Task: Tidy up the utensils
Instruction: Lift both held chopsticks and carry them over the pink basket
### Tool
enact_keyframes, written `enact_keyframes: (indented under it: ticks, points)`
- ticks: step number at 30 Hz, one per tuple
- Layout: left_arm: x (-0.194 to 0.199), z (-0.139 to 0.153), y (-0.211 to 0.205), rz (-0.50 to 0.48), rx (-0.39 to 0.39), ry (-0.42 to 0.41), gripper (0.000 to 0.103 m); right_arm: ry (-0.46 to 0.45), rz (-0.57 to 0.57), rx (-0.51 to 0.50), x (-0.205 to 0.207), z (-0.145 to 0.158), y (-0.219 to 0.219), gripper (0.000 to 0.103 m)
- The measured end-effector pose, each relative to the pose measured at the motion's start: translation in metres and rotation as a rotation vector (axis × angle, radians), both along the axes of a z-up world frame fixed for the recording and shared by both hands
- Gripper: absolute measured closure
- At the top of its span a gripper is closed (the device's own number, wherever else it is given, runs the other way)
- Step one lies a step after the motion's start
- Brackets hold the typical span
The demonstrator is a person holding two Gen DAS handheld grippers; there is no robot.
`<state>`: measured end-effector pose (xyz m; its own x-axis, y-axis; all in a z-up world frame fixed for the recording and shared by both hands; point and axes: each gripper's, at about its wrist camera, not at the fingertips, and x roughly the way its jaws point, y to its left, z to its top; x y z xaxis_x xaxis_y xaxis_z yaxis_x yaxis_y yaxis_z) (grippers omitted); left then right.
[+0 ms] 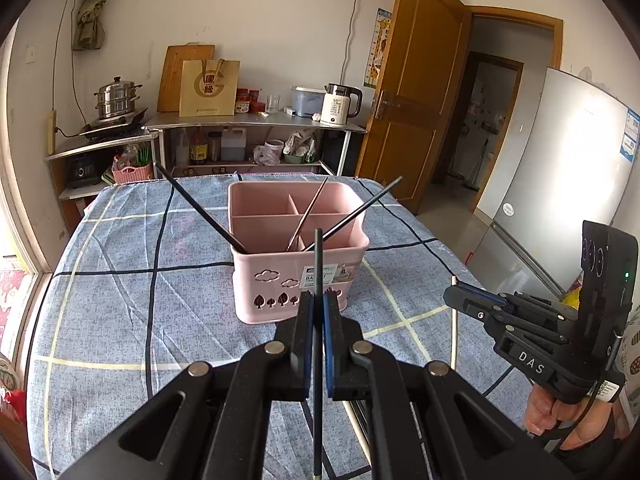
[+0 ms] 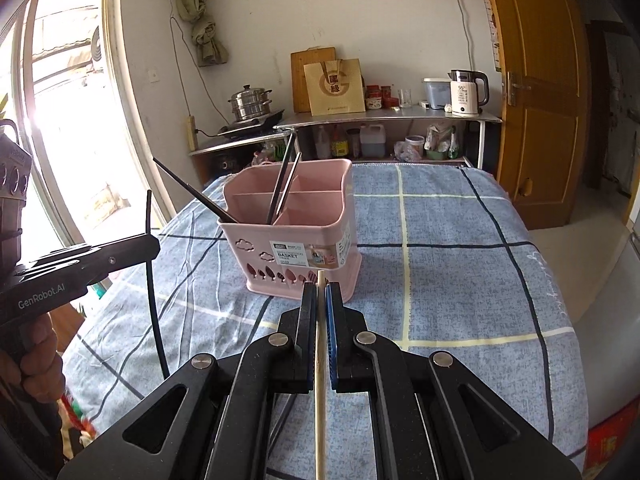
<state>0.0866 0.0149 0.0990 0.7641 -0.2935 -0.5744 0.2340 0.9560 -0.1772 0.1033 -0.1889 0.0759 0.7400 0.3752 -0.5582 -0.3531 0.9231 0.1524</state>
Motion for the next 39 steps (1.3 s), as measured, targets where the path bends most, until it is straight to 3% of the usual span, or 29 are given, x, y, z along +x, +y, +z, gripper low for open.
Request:
enact_keyframes:
  ticks: [19, 39]
  points:
    - [-0.009, 0.02, -0.001, -0.014, -0.005, -0.048, 0.098, -0.089, 0.016, 0.029, -0.019, 0.03, -0.005, 0.099]
    - [-0.007, 0.02, -0.001, -0.016, 0.0, -0.034, 0.098, -0.078, 0.039, 0.051, -0.016, 0.03, -0.008, 0.099]
